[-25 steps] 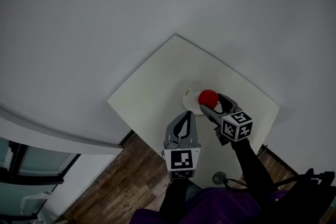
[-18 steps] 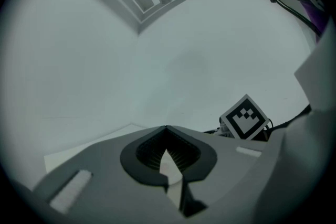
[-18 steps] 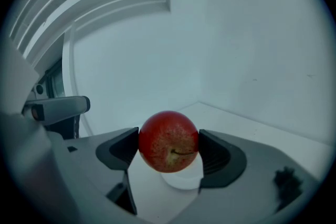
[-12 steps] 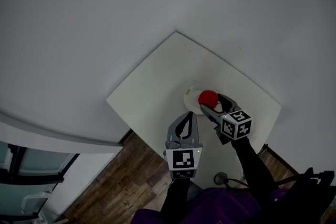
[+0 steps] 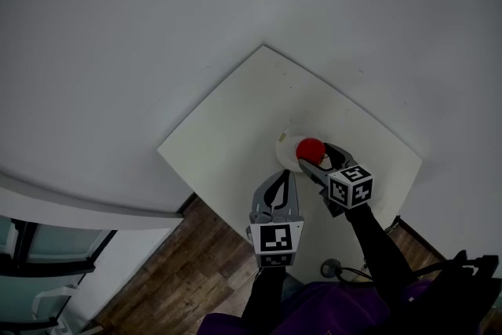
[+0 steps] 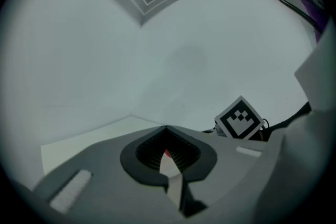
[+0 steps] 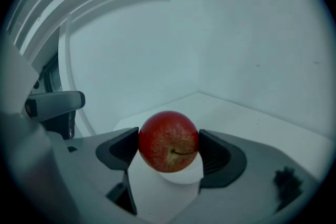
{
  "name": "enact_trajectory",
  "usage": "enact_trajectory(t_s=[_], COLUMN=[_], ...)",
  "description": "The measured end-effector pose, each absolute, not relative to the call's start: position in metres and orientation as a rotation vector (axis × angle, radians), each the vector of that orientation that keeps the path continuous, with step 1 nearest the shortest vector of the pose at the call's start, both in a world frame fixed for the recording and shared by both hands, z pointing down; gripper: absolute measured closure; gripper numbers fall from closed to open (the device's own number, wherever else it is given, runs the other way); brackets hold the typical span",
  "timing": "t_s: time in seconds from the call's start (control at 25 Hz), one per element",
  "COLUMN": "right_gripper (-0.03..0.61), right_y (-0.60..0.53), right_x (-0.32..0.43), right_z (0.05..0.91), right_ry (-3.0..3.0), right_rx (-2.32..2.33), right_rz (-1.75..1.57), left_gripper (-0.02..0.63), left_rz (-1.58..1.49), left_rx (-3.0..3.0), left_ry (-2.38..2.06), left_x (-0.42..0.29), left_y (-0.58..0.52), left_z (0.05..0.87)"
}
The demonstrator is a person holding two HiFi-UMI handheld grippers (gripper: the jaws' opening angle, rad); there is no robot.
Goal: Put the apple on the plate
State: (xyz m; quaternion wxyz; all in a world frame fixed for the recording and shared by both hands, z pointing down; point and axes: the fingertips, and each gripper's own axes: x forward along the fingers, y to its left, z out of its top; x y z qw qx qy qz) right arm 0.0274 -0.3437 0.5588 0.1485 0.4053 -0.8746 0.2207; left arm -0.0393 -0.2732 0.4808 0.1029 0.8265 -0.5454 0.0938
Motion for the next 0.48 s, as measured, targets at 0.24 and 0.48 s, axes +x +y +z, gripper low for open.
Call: enact_trajectory(t_s=[0.24,0.48], right_gripper=[0.218,0.218], right_y=[-0.346,-0.350], right_x=[0.025,0.024], right_z=[0.569,0.579], right_ry=[-2.492,-2.463], right_rx=[1.154,1.137], right_rz=[0.640,0.613], left_gripper=[0.607,0.607], left_rz=[0.285,0.292], left_rx=[2.425,2.420], left_ry=[-1.593,-1.595], left_x=[-0.040,-0.040], left_y=[-0.274,-0.276], left_z=[0.489,0.495])
